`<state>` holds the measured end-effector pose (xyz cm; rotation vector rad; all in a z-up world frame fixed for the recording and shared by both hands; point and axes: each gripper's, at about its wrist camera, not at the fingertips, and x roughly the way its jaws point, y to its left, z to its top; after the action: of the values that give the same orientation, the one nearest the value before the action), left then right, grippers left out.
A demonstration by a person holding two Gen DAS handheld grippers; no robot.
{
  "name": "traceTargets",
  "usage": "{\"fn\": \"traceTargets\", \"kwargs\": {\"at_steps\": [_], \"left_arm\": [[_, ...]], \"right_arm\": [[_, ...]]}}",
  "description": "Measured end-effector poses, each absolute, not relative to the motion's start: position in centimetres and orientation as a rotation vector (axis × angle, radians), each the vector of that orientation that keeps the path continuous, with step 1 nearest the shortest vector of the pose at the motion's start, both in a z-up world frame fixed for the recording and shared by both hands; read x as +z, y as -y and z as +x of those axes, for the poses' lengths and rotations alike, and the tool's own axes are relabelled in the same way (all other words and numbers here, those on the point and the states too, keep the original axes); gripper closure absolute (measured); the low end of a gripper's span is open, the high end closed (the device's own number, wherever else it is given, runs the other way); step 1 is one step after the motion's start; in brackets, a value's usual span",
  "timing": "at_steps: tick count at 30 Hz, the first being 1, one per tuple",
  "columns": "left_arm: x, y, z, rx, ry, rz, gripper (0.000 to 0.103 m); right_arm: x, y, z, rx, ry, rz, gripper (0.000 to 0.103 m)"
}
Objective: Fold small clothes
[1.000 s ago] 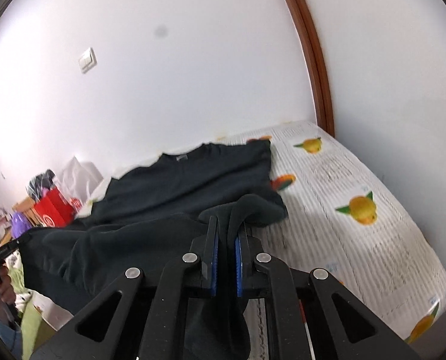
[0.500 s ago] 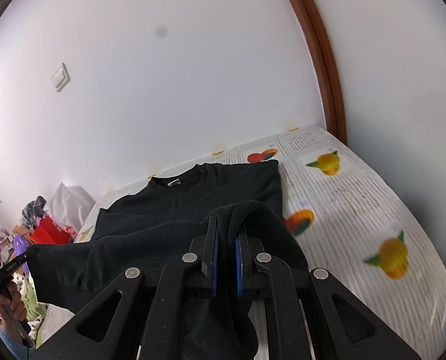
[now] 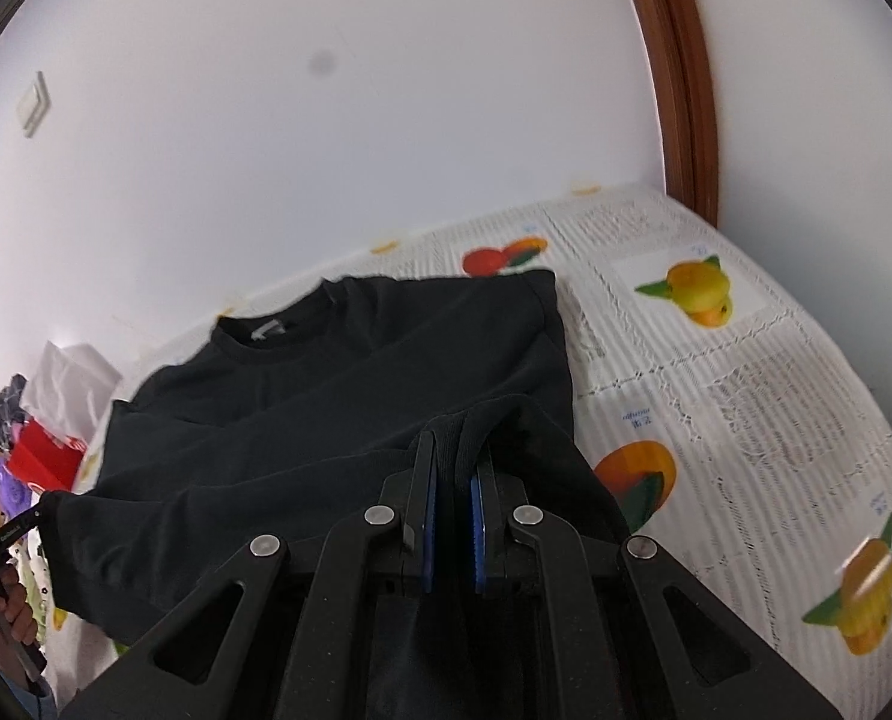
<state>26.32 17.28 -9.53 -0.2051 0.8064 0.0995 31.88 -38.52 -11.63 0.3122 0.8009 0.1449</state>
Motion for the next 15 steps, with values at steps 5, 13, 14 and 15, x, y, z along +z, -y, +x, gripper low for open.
{"fn": "traceTargets", "kwargs": {"at_steps": [5,13,14,15], "left_arm": [[-10.3,-16.6,26.7,0.121,-0.818,-0.150,0.091],[-10.1,-16.2,26.4,0.127,-0.807,-0.117,0.091],[-9.9,-16.3,26.2,0.122,-0.804,-0.120,0.091],[-9.7,-16.4,25.9,0.115,-0.802,-0.120,0.091]], "right_arm": [[-13.0,37.8,32.2,0.121,-0.833,0.242,0.093],[-12.5,37.1,30.5,0.094,-0.841,0.143,0.082],[-12.2,37.2,30.2,0.096,-0.837,0.144,0.078],[-11.8,37.3,29.4,0.098,-0.829,0.146,0.072]]}}
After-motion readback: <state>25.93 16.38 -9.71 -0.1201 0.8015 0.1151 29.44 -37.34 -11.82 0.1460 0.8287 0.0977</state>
